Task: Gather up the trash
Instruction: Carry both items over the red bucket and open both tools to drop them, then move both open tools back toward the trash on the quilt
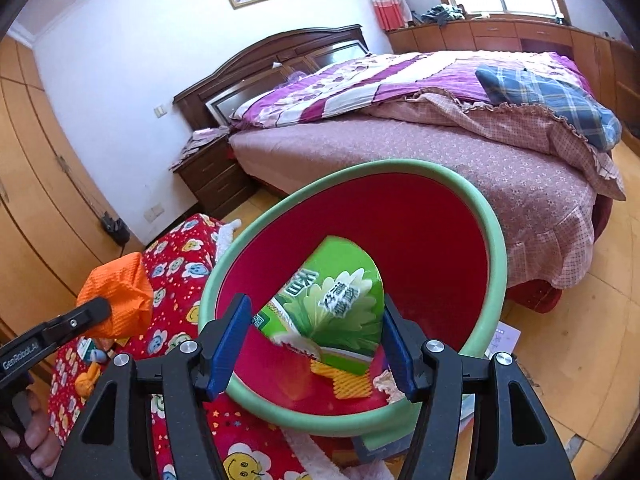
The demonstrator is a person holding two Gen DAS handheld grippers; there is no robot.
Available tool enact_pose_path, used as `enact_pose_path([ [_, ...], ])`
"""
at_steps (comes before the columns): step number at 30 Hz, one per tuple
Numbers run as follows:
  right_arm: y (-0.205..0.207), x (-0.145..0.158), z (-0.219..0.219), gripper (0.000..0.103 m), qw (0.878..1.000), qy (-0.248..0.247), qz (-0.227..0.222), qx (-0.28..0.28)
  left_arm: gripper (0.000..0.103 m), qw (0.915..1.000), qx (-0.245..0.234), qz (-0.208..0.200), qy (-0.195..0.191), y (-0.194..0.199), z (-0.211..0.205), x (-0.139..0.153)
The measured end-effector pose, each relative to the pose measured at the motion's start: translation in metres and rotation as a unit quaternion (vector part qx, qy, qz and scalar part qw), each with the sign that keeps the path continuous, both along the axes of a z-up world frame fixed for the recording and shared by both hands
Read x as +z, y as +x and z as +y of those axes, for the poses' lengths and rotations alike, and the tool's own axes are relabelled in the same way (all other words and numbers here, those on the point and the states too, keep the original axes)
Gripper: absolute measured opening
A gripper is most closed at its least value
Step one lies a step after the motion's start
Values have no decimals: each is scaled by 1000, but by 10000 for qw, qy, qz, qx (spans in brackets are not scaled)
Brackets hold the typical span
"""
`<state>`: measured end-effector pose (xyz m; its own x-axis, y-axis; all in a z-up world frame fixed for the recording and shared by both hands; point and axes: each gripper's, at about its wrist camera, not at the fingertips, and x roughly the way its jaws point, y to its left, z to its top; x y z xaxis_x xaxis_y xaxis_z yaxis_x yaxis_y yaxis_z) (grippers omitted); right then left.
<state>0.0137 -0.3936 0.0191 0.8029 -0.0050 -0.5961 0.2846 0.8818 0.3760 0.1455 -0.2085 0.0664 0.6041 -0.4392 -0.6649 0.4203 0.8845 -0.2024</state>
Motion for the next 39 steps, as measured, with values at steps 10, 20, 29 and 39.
enact_pose_path([
  [10,-12,1,-12,72,9996,75,-225,-158,18,9994,-330,-48,-37,3,-31,0],
  [20,-41,7,-30,72,9972,210,-326,-640,26,9954,-939,114,-124,-2,-69,-7],
  [29,-58,6,-30,72,9961,277,-222,-811,37,9942,-1067,90,30,-16,-73,-5],
  [39,-69,14,-11,72,9968,252,-144,-741,37,9978,-625,202,-12,-23,-27,2],
])
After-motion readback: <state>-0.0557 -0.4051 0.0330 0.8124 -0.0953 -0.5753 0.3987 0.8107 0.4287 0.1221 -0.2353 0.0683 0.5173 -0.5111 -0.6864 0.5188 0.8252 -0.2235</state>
